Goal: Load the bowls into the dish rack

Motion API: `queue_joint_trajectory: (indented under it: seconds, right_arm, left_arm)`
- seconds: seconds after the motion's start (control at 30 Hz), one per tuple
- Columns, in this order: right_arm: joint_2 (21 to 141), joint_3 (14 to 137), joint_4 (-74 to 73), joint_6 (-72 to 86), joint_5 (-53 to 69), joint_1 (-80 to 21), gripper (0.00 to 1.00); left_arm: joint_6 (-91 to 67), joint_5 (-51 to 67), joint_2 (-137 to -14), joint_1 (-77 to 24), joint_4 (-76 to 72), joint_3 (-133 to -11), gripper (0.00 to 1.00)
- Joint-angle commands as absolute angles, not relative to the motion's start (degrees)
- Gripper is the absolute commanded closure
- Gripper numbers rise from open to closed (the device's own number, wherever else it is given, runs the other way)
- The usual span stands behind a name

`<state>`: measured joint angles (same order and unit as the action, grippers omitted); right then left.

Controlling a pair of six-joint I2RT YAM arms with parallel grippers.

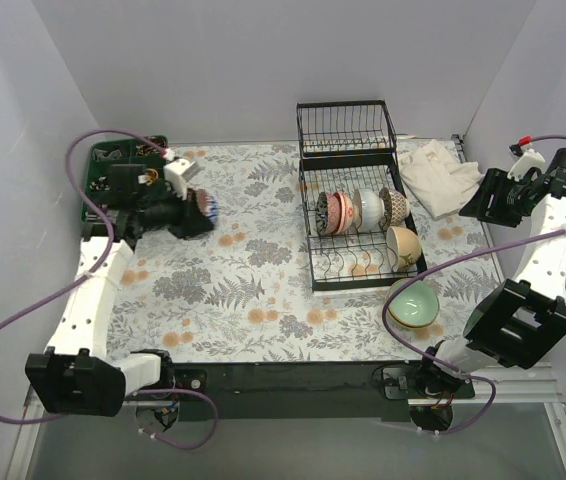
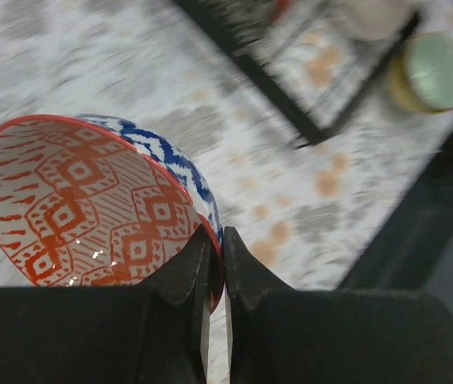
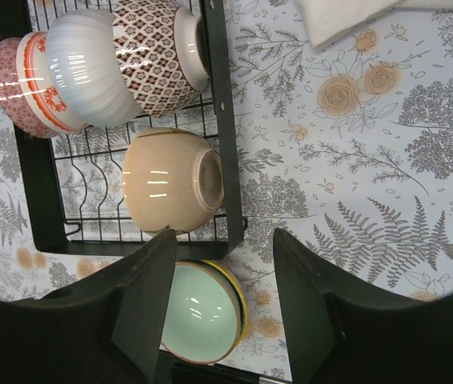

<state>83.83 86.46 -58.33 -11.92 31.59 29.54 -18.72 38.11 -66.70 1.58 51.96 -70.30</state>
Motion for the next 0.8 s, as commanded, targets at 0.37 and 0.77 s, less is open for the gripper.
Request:
queue_joint_trajectory:
  seconds: [0.37, 0.77]
  right_arm:
    - [81.2, 87.7, -57.7, -14.7, 22.9, 29.5, 0.4]
    - [76.1, 81.0, -57.2, -16.2, 18.4, 29.5, 0.4]
  left_arm:
    - [-83.7, 54.5, -90.1, -33.2, -30.3, -64.8, 1.0]
    - [-100.6, 38.6, -110.0, -45.1, -54.9, -68.7, 1.0]
